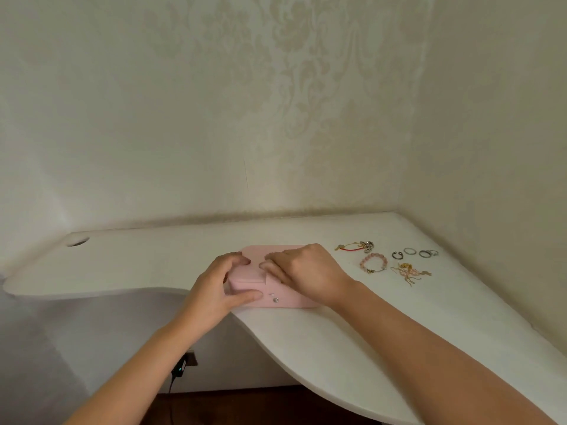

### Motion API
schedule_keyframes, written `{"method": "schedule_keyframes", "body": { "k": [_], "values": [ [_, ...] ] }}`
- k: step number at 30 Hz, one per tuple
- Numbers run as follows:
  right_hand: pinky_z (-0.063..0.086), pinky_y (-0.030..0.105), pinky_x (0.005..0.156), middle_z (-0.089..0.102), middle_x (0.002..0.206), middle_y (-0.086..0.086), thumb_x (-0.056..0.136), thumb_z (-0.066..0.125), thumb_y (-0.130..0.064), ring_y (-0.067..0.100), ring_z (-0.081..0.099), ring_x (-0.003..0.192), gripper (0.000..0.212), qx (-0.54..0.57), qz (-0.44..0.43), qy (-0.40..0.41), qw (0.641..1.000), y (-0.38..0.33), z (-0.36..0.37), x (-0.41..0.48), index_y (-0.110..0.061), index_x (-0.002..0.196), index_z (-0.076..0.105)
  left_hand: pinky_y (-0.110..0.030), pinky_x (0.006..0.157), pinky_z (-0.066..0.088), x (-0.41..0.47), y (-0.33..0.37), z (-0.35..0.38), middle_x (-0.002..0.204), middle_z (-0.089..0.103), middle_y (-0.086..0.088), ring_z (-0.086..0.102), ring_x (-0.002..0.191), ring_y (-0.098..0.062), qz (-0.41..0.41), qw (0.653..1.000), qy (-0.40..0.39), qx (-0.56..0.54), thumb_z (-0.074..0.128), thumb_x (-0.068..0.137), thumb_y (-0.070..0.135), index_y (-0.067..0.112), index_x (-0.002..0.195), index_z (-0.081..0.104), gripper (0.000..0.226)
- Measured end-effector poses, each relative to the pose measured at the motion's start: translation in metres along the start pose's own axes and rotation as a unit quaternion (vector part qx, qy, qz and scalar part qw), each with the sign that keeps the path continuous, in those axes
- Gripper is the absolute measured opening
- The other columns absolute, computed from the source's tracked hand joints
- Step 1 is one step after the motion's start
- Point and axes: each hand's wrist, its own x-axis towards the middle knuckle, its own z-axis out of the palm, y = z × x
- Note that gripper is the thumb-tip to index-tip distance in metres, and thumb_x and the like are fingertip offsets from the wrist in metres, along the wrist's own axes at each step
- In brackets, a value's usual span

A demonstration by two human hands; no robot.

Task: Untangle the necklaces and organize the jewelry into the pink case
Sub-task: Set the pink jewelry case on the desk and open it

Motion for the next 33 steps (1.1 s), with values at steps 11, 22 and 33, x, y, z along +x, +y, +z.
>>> {"method": "schedule_keyframes", "body": {
  "k": [11,22,33],
  "values": [
    [0.025,0.021,0.036,0.052,0.045,-0.005,0.086,0.045,-0.033,0.019,0.045,0.035,0.034,-0.019,0.019,0.006,1.0,0.01,-0.003,0.001,-0.02,0.056,0.056,-0.02,0.107,0.029,0.042,0.022,-0.017,0.149,0.014,0.02,0.028,0.133,-0.002,-0.062,0.953,-0.241,0.173,0.09,0.056,0.04,0.041,0.146,0.025,0.111],
    [0.036,0.025,0.063,0.067,0.08,-0.006,0.099,0.038,-0.036,0.014,0.059,0.072,0.033,0.131,0.305,0.115,0.936,0.021,-0.03,-0.003,-0.017,0.099,0.066,-0.033,0.102,0.045,0.097,0.044,-0.045,0.118,0.065,0.01,0.06,0.111,-0.009,-0.115,0.947,-0.287,0.08,0.073,0.042,0.074,0.034,0.111,0.064,0.08],
    [0.035,0.012,0.069,0.06,0.084,-0.008,0.089,0.064,-0.02,0.004,0.052,0.081,0.004,0.126,0.322,0.044,0.937,0.036,-0.023,-0.012,-0.018,0.087,0.061,-0.042,0.088,0.054,0.082,0.005,0.021,0.094,0.075,-0.003,0.071,0.093,-0.021,-0.196,0.944,0.037,-0.263,0.058,0.093,0.04,0.017,0.096,0.072,0.026]
  ]
}}
